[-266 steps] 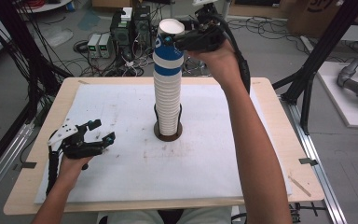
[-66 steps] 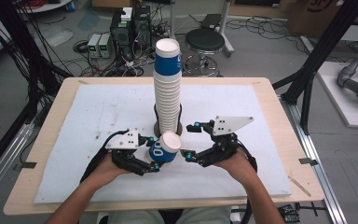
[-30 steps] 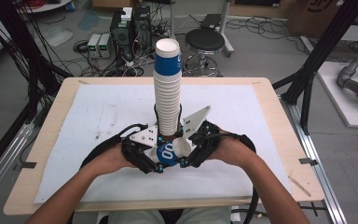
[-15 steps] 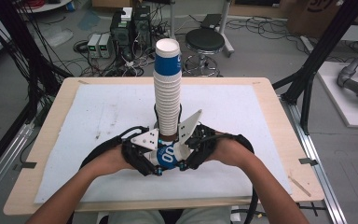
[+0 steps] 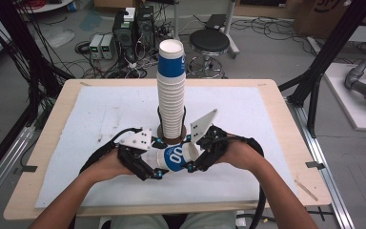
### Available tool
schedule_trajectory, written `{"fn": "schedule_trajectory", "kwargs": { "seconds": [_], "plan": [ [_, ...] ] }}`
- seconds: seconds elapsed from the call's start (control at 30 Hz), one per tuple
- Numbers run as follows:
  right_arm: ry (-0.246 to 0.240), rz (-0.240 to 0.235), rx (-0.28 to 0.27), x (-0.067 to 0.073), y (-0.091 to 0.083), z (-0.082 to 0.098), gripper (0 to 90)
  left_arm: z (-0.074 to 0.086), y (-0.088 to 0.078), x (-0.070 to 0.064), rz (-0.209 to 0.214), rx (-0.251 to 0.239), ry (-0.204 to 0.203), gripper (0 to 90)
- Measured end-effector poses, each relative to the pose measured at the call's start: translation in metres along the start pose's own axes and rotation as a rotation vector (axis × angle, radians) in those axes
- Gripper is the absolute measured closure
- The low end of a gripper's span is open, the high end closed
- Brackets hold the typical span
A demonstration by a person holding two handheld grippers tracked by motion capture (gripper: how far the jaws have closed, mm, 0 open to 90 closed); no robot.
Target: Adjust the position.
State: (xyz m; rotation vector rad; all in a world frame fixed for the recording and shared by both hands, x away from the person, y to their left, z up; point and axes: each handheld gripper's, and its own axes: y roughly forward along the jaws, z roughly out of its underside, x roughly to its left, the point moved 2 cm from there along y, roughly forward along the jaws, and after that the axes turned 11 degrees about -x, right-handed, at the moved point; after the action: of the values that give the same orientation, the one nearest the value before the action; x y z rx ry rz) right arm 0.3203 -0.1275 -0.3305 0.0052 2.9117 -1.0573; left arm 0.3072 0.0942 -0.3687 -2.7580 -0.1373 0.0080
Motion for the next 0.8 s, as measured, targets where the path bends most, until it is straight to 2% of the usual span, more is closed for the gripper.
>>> {"fn": "schedule_trajectory", "kwargs": {
  "seconds": [0.03,0.07,0.13,0.17,0.2,0.23,0.27,0.3,0.33,0.37,0.53,0.57,0.63,0.8],
  "plan": [
    [0.000,0.000,0.000,0.000,0.000,0.000,31.3,0.002,-0.003,0.000,-0.006,-0.025,-0.009,19.1],
    [0.006,0.008,-0.026,-0.001,-0.003,0.004,31.3,0.005,-0.008,0.001,-0.009,-0.057,-0.022,19.1],
    [0.014,0.010,-0.035,-0.001,-0.004,0.005,31.3,0.007,-0.010,0.002,-0.017,-0.072,-0.028,19.0],
    [0.029,0.016,-0.065,-0.002,-0.007,0.009,31.2,0.011,-0.015,0.002,-0.028,-0.116,-0.047,19.0],
    [0.038,0.018,-0.083,-0.003,-0.008,0.011,31.3,0.011,-0.015,0.002,-0.028,-0.116,-0.047,19.1],
    [0.038,0.018,-0.083,-0.003,-0.008,0.011,31.3,0.012,-0.017,0.002,-0.036,-0.142,-0.060,19.1],
    [0.051,0.025,-0.116,-0.003,-0.010,0.016,31.2,0.015,-0.022,0.003,-0.049,-0.185,-0.071,18.7],
    [0.060,0.030,-0.132,-0.003,-0.011,0.018,31.2,0.017,-0.024,0.003,-0.057,-0.207,-0.079,18.5],
    [0.064,0.035,-0.152,-0.004,-0.012,0.020,31.2,0.017,-0.024,0.003,-0.057,-0.207,-0.079,18.5],
    [0.064,0.035,-0.152,-0.004,-0.012,0.020,31.2,0.018,-0.025,0.003,-0.064,-0.233,-0.087,18.5],
    [0.097,0.060,-0.282,-0.004,-0.015,0.031,31.2,0.029,-0.031,0.005,-0.098,-0.356,-0.144,17.6],
    [0.103,0.065,-0.303,-0.005,-0.014,0.032,31.2,0.029,-0.031,0.005,-0.098,-0.356,-0.144,17.5],
    [0.116,0.067,-0.341,-0.005,-0.013,0.036,31.2,0.034,-0.032,0.006,-0.114,-0.389,-0.158,17.1],
    [0.139,0.074,-0.386,-0.005,-0.010,0.043,31.2,0.038,-0.031,0.007,-0.120,-0.424,-0.177,16.9]
  ]
}}
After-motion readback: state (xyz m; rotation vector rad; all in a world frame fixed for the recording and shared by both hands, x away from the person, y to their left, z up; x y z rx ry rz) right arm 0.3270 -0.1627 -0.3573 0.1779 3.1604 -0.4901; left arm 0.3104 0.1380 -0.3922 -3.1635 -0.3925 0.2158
